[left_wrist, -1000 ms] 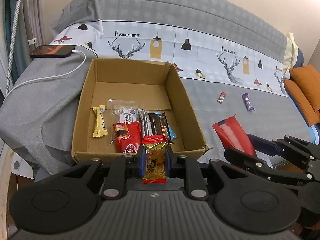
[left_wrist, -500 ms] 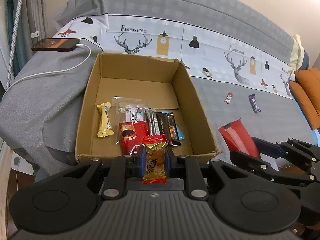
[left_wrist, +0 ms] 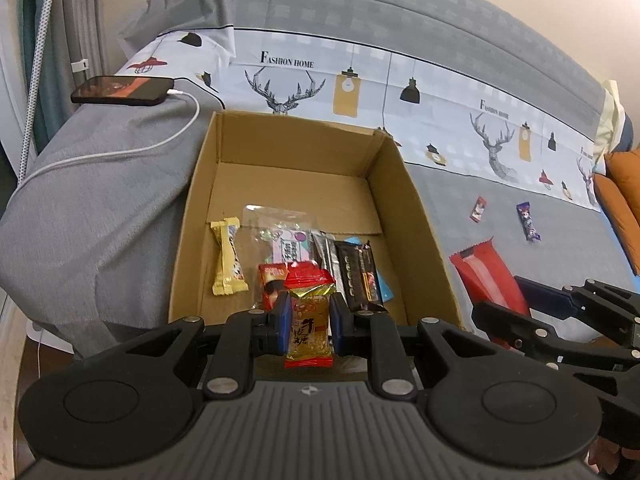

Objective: Organize snacks
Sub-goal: 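Lower the red-gold candy with the left gripper while the right lowers the red packet into the box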

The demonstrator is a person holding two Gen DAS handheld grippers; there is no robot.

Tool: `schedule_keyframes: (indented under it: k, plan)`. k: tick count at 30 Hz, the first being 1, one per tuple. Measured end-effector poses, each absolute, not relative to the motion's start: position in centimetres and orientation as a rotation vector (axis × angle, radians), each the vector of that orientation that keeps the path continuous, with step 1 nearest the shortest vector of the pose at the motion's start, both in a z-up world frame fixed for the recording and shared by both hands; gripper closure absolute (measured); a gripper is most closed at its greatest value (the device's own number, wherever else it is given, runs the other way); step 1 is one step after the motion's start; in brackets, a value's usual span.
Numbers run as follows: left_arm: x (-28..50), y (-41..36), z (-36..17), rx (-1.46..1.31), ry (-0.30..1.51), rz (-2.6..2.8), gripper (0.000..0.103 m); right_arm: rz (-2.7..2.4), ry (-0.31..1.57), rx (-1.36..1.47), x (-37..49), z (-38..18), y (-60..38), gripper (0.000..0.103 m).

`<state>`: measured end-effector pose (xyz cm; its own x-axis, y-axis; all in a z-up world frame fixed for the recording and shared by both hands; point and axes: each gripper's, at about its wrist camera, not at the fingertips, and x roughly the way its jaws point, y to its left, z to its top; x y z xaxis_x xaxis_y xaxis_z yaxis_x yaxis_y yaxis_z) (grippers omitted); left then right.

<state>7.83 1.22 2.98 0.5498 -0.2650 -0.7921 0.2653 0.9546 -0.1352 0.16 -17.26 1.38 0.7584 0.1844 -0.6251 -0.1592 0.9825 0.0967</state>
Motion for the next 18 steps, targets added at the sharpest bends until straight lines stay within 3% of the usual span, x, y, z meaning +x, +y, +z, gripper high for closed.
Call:
schedule_keyframes:
  k: [18]
  plan:
    - [12.3,1.6,2.8,0.000,0.934,-0.277,0.081,0.234,0.696,0.063,5.3,1.3,-16.3,0.058]
